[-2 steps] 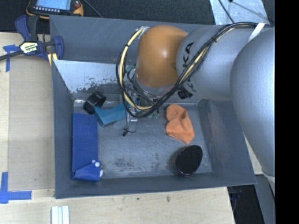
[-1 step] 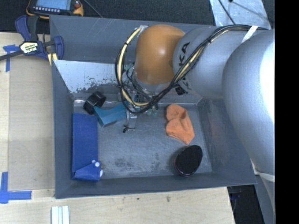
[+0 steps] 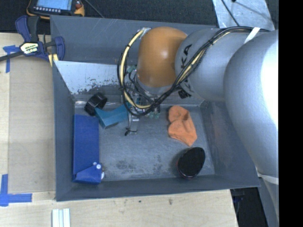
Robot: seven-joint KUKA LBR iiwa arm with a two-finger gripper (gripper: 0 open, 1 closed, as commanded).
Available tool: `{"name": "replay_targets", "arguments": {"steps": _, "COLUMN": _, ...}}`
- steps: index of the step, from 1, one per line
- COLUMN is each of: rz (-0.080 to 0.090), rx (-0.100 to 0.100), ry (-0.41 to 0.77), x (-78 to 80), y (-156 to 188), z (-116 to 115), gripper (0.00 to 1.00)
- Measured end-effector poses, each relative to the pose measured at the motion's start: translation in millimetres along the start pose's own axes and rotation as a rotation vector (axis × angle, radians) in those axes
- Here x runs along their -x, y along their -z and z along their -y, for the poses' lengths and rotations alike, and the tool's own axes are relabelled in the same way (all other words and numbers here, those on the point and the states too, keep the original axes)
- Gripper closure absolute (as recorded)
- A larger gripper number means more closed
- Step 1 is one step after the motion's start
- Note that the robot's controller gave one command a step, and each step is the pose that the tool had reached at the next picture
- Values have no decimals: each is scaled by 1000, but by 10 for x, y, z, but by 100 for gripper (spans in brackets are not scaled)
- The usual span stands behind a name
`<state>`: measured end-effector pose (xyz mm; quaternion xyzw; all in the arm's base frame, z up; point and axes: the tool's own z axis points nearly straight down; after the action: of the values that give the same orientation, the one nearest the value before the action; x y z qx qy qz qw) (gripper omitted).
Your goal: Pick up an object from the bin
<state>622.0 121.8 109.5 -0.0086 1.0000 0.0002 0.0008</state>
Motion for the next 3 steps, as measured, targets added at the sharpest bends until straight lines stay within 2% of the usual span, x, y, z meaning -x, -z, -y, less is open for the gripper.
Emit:
{"name": "replay_targets", "arguments": {"steps": 1, "rz": -1, "rx": 0, "ry": 131, "x": -11, "y": -92, "z": -22, "gripper": 0}}
{"name": "replay_targets", "arguments": {"steps": 2, "rz": 2, "rx": 1, "ry": 126, "x": -29, "y": -393, "z": 16, "gripper": 0}}
{"name": "replay_targets", "arguments": {"steps": 3, "rz": 14, "rx": 1, "ry": 369, "x": 24, "y": -339, "z": 45, "gripper": 100}}
